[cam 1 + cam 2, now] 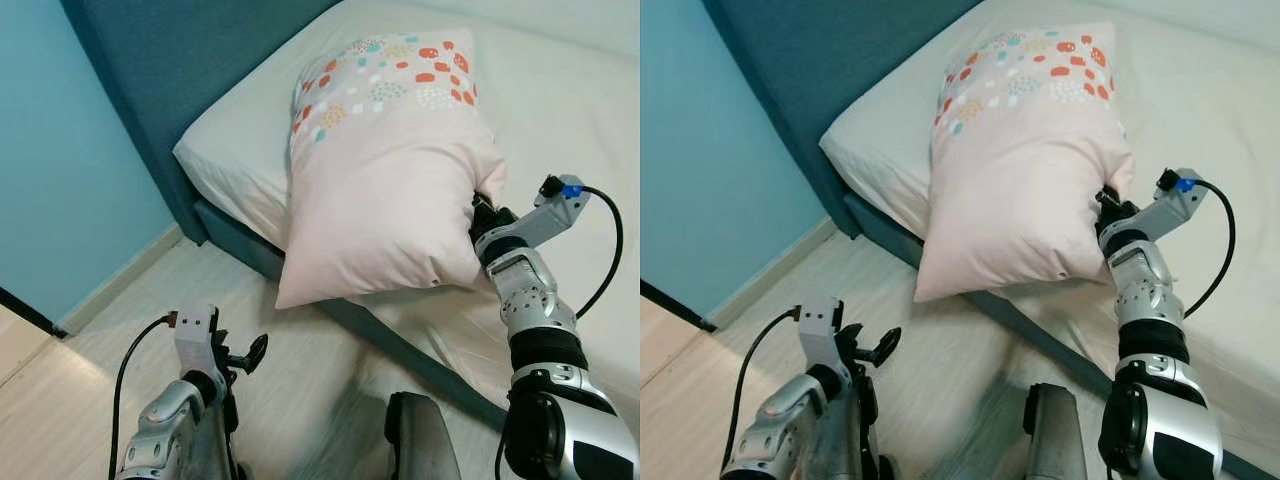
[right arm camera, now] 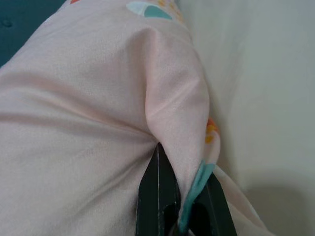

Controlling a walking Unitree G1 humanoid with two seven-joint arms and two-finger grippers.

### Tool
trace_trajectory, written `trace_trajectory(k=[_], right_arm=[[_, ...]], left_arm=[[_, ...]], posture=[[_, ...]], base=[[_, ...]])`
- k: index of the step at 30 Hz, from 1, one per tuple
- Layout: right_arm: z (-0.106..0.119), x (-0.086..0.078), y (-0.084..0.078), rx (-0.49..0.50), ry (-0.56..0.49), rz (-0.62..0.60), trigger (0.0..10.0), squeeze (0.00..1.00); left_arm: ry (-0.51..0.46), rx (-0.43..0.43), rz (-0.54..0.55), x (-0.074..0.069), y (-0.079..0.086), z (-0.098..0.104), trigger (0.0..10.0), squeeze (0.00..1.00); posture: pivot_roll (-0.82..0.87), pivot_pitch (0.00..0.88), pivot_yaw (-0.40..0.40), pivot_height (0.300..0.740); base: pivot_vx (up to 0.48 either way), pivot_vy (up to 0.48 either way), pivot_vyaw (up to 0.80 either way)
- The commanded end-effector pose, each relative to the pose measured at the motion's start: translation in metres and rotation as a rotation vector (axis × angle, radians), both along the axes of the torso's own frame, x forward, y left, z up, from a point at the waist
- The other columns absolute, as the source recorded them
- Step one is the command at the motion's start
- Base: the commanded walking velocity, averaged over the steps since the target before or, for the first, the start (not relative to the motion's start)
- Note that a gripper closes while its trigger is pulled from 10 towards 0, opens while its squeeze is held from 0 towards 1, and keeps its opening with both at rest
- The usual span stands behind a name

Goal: Clean up the room

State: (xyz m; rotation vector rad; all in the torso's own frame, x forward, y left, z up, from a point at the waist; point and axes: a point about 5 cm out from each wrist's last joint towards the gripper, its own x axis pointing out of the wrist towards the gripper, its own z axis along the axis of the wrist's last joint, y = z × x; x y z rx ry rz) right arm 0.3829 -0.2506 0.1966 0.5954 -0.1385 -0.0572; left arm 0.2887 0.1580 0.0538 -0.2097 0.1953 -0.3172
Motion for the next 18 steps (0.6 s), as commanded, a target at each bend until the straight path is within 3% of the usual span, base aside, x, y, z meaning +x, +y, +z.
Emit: trace_trajectory(k=[1, 6, 7, 8, 14, 18], right_arm=[[-0.008, -0.003, -0.003, -0.002, 0.035, -0.015, 0.0, 0.00], [0.000, -0.004, -0.004, 0.004, -0.004, 0.003, 0.0, 0.00], [0.021, -0.003, 0.009, -0.007, -0.111, 0.104, 0.0, 0.00], [0.028, -0.003, 0.015, -0.013, -0.151, 0.146, 0.0, 0.00], [0.046, -0.005, 0.038, -0.020, -0.240, 0.276, 0.0, 0.00], [0.051, -0.006, 0.046, 0.001, -0.261, 0.296, 0.0, 0.00]], left_arm=[[0.042, -0.020, -0.006, -0.006, -0.003, -0.010, 10.0, 0.00], [0.041, -0.036, -0.007, -0.004, -0.004, -0.010, 10.0, 0.00], [0.040, -0.049, -0.007, -0.001, -0.006, -0.010, 10.0, 0.00], [0.040, -0.054, -0.007, 0.000, -0.007, -0.009, 10.0, 0.00], [0.023, -0.104, 0.003, 0.008, -0.012, -0.004, 10.0, 0.00], [0.015, -0.149, 0.028, 0.015, -0.013, 0.000, 10.0, 0.00]], posture=[[0.16, 0.214, -0.026, 0.563], [0.15, 0.201, -0.032, 0.577], [0.14, 0.182, -0.040, 0.587], [0.14, 0.182, -0.040, 0.591], [0.13, 0.139, -0.058, 0.611], [0.12, 0.116, -0.065, 0.625]], base=[[0.000, 0.000, 0.00], [0.000, 0.000, 0.00], [0.000, 0.000, 0.00], [0.000, 0.000, 0.00], [0.000, 0.000, 0.00], [0.000, 0.000, 0.00]])
